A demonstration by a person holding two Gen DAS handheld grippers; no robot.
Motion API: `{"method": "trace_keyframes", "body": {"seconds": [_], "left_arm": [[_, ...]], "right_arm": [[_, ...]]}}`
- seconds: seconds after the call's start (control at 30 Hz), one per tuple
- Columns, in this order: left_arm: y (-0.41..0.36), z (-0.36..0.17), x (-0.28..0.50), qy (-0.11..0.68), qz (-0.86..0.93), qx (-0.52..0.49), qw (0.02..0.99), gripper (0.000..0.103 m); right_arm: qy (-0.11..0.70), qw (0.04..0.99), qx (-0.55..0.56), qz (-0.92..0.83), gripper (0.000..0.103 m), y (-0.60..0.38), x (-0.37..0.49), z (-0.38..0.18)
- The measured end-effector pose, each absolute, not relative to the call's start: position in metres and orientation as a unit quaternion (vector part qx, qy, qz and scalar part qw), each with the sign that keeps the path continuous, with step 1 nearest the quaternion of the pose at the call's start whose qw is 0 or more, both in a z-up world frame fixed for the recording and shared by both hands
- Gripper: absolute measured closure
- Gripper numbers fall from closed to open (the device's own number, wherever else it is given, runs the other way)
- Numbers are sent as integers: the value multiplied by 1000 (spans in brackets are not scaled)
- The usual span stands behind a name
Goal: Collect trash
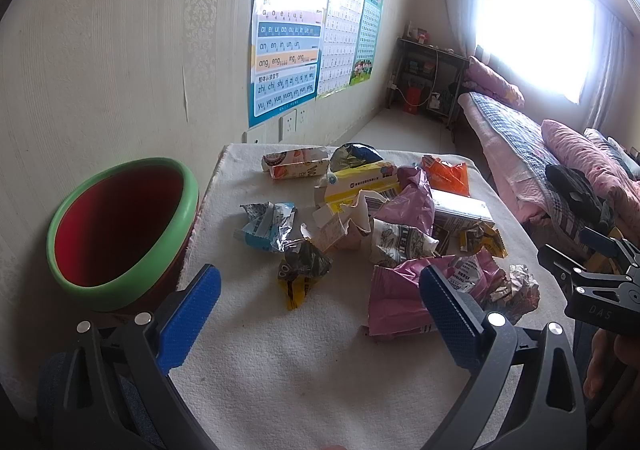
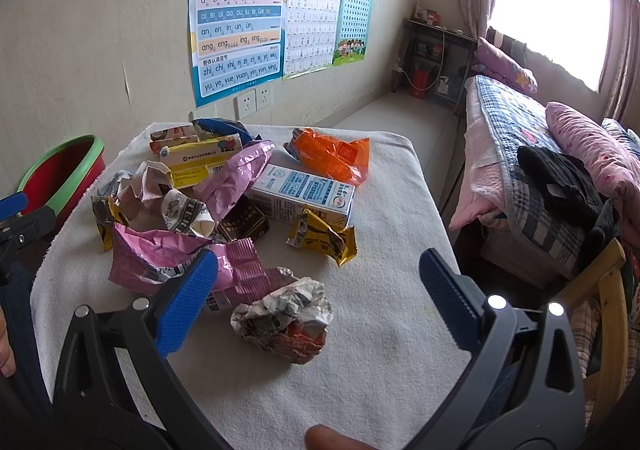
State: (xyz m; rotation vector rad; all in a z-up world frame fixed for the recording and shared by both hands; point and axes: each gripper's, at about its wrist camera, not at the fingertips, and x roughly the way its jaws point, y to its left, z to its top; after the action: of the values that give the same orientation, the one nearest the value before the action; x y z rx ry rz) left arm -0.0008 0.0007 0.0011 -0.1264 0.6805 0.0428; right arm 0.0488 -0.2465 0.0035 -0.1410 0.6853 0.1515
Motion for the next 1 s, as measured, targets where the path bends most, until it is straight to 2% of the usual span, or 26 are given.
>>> {"method": "trace_keyframes", "body": {"seconds": [1.0], "left_arm": [[4, -4, 2, 342, 3, -87, 935, 8]], "right_arm": [[347, 933, -63, 74, 4, -248, 52, 2]]}}
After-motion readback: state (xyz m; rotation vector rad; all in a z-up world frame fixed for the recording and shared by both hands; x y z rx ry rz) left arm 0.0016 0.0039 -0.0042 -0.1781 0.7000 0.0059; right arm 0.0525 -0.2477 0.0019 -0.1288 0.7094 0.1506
